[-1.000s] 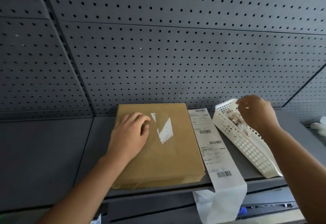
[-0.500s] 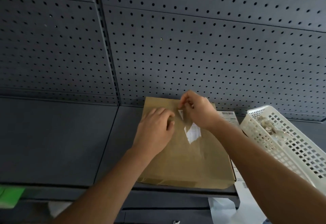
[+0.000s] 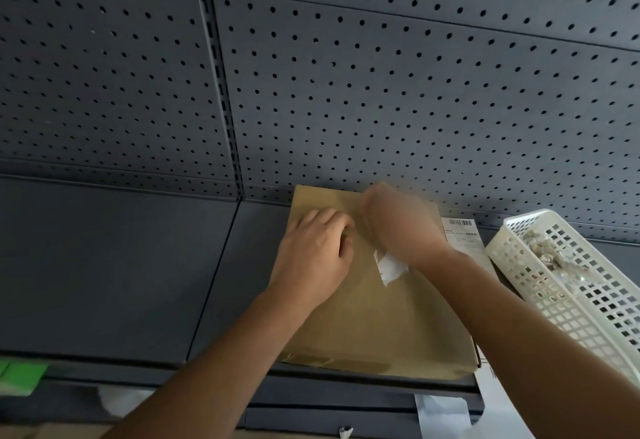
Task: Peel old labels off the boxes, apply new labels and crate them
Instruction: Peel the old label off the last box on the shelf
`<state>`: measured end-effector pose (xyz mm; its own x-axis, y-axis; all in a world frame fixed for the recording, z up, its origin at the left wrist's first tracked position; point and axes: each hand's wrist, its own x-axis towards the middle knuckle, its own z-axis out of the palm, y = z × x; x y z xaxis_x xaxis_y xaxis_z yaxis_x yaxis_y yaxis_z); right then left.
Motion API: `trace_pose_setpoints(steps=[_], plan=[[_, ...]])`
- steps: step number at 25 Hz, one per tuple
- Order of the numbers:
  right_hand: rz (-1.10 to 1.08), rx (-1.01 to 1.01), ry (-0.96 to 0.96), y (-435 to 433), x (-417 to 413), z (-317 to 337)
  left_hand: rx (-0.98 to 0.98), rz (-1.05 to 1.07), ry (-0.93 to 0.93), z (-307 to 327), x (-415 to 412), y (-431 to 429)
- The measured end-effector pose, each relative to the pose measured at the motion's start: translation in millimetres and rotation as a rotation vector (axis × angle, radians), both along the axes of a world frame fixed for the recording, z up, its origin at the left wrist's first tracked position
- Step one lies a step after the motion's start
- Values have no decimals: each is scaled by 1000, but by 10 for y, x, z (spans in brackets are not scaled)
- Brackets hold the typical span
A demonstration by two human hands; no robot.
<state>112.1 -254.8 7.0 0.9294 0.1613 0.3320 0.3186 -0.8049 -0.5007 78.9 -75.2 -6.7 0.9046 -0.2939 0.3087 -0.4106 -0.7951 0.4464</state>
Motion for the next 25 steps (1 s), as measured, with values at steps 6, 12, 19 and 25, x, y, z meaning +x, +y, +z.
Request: trace_pose_setpoints(steps=[6,12,19,25], plan=[[11,-43,-62,16,7,-54,26,5,-21,-19,12,-9],[-5,44,-40,-24,-4,-46,33,6,-21,-29,12,-26],[22,22,8,-12,0,-33,51,12,-23,-40,29,-19],[77,23,-73,-92,36,-9,36,11,-29,-30,22,-28]])
